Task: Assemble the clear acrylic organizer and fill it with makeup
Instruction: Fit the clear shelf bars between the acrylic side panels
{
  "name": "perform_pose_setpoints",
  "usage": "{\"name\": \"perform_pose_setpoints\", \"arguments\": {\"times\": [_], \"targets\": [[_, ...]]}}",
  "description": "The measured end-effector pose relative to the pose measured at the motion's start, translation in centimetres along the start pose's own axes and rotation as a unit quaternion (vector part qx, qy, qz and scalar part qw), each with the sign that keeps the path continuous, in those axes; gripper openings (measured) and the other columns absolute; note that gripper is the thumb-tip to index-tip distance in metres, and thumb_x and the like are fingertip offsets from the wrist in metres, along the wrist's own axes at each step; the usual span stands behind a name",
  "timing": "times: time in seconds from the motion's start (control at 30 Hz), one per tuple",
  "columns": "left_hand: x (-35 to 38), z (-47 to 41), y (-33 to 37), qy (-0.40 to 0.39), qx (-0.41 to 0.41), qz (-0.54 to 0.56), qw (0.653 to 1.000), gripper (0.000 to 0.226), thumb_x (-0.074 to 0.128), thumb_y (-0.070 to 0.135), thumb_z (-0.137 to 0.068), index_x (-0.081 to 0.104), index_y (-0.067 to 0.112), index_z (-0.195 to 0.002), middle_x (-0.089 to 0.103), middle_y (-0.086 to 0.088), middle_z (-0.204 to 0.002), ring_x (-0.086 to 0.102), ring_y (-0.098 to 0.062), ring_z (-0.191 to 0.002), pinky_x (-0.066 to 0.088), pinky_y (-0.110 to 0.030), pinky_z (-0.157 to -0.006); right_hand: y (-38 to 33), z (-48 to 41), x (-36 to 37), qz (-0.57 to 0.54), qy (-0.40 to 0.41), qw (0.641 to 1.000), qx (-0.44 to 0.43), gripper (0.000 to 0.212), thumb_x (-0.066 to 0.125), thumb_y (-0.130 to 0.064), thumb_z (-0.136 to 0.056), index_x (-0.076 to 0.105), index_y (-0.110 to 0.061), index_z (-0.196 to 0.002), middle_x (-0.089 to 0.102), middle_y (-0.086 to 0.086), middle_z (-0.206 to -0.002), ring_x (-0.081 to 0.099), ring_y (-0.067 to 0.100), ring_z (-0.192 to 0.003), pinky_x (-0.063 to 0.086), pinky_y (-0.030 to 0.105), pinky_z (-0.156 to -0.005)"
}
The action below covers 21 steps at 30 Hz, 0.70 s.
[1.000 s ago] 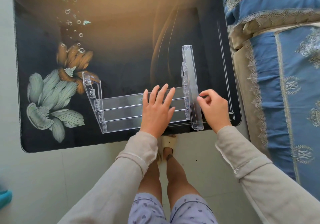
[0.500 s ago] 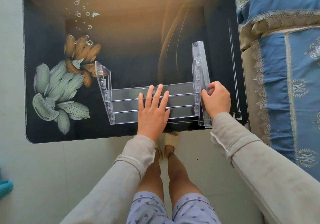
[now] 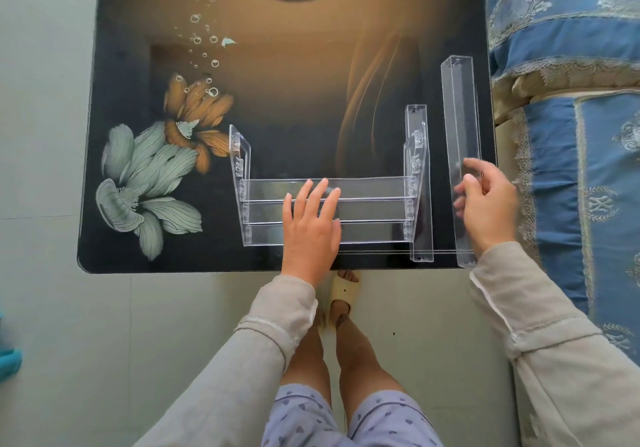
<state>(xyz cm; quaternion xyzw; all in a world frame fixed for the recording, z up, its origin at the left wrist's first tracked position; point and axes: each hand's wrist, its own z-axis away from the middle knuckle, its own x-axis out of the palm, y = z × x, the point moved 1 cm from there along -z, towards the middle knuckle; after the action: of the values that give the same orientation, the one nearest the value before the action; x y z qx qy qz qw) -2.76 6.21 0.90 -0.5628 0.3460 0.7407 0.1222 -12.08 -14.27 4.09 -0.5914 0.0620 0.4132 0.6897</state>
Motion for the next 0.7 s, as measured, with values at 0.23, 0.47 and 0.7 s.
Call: {"name": "perform_pose_setpoints", "arguments": {"times": [0.23,0.47,0.7], "targets": [[-3.9,1.2,-5.0,0.152,-0.155,0.058,0.974,0.042,0.061,0.007,-0.081,0.056,0.006,-0.122,0.058,-0.014,-0.128,0.051,-0.034,-0.123,0.036,-0.052,-0.105,-5.5,3.3,4.6,0.02,-0.162,0.98,-0.118,0.03,0.052,-0.039,-0.089,0.056,-0.022,-0.113,0.056,-0.01,-0.069,0.055,0.009,-0.064,0.044,0.015,-0.061],[-4.2,-0.5,-8.8,0.127,-0.312,0.237,0.911,0.051,0.052,0.013,-0.089,0.036,0.009,-0.138,0.041,-0.012,-0.142,0.038,-0.026,-0.132,0.031,-0.038,-0.11,-8.0,3.6,9.8,0.306,-0.278,0.87,-0.269,0.037,0.062,-0.041,-0.082,0.05,-0.023,-0.112,0.055,-0.003,-0.075,0.053,0.02,-0.07,0.042,0.029,-0.066],[-3.4,-3.3,-8.8,0.081,-0.289,0.329,0.895,0.044,0.043,0.003,-0.092,0.04,0.008,-0.136,0.048,-0.011,-0.137,0.045,-0.024,-0.127,0.036,-0.031,-0.107,-7.9,1.7,10.6,0.315,-0.279,0.847,-0.324,0.037,0.063,-0.032,-0.083,0.054,-0.023,-0.117,0.06,0.0,-0.099,0.052,0.015,-0.077,0.049,0.037,-0.078]]}}
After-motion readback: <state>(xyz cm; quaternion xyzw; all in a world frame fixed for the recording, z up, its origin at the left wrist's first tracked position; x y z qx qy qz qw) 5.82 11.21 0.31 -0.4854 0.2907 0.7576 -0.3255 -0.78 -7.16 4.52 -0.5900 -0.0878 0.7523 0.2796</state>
